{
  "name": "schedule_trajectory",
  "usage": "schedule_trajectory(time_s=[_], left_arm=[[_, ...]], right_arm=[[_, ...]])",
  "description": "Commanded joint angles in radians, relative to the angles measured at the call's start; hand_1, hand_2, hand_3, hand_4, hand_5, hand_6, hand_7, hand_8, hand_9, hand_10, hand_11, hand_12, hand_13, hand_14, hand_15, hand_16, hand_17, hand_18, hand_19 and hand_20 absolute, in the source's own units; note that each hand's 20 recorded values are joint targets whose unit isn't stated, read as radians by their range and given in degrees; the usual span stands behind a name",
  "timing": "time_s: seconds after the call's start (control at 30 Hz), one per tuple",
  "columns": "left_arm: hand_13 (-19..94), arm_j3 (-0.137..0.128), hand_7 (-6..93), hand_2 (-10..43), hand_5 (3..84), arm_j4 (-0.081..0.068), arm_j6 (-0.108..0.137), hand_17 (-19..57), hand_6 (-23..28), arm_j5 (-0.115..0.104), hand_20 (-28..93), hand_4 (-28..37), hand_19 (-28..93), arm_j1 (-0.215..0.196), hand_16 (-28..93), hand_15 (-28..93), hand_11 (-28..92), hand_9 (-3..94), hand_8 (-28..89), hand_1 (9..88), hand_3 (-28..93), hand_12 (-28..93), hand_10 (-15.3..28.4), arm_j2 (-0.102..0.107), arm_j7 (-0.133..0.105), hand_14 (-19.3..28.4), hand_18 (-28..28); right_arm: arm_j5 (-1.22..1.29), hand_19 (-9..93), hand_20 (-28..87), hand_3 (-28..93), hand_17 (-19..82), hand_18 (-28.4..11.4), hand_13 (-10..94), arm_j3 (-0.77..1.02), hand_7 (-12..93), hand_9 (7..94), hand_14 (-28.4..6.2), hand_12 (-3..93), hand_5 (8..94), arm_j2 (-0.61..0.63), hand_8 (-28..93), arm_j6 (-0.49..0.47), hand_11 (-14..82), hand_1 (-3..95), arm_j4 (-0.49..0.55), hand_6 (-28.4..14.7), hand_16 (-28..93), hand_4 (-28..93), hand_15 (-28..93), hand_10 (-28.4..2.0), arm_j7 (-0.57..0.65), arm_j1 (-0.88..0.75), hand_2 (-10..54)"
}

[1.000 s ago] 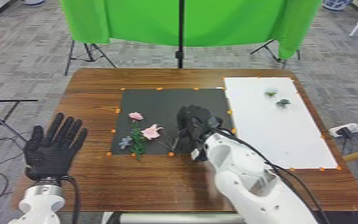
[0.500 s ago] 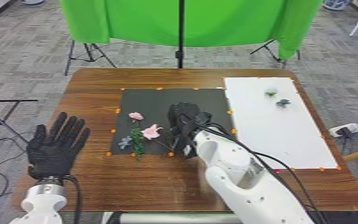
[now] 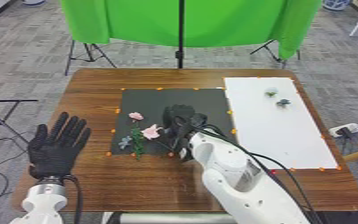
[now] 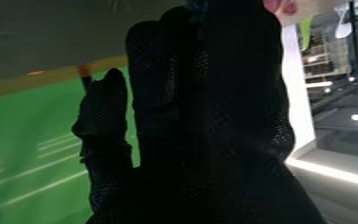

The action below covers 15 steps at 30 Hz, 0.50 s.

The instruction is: Arrange flowers

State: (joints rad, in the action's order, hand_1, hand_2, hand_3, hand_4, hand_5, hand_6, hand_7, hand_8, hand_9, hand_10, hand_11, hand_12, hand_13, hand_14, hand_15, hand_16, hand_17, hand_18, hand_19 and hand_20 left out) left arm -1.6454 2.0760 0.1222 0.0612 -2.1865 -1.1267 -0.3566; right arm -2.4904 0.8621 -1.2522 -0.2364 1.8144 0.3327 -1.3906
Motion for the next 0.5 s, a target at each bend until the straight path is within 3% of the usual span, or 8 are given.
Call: schedule_trajectory(time_s=[0.03,0.37,0.5], left_arm=[[28,0.007,11.4,16.1,44.3,-0.007,0.004,-8.6,10.7,0.015,11,-28.3,33,-0.010,-7,34,19,37.7,-11,27.0,75,9,17.4,-0.004,0.010,17.3,14.6],[28,0.019,11.3,16.0,43.8,-0.014,0.014,-8.3,10.5,0.008,10,-28.3,32,0.005,-8,33,19,37.1,-10,26.8,75,9,16.7,-0.004,0.013,16.8,14.3],[28,0.024,11.4,16.0,43.7,-0.014,0.008,-8.2,10.3,0.003,10,-28.3,32,0.003,-7,33,19,37.0,-10,26.7,75,9,16.4,-0.006,0.014,16.5,14.2]], right_arm=[[-0.018,86,40,-28,30,-22.0,64,0.004,22,77.4,-6.9,40.6,67.3,-0.006,-14,-0.025,17.4,94.6,-0.006,1.1,37,35,55,-9.6,0.005,0.001,-9.5],[-0.056,86,40,-28,30,-22.5,62,0.030,18,75.0,-8.2,37.2,64.5,-0.014,-14,-0.039,14.8,94.2,-0.040,-1.2,36,34,57,-11.3,-0.005,0.000,-9.5],[-0.023,85,39,-28,29,-22.5,61,0.048,16,70.2,-9.0,28.0,62.8,-0.006,-13,-0.043,21.1,93.0,-0.048,-1.9,34,37,58,-12.6,0.020,-0.011,-9.5]])
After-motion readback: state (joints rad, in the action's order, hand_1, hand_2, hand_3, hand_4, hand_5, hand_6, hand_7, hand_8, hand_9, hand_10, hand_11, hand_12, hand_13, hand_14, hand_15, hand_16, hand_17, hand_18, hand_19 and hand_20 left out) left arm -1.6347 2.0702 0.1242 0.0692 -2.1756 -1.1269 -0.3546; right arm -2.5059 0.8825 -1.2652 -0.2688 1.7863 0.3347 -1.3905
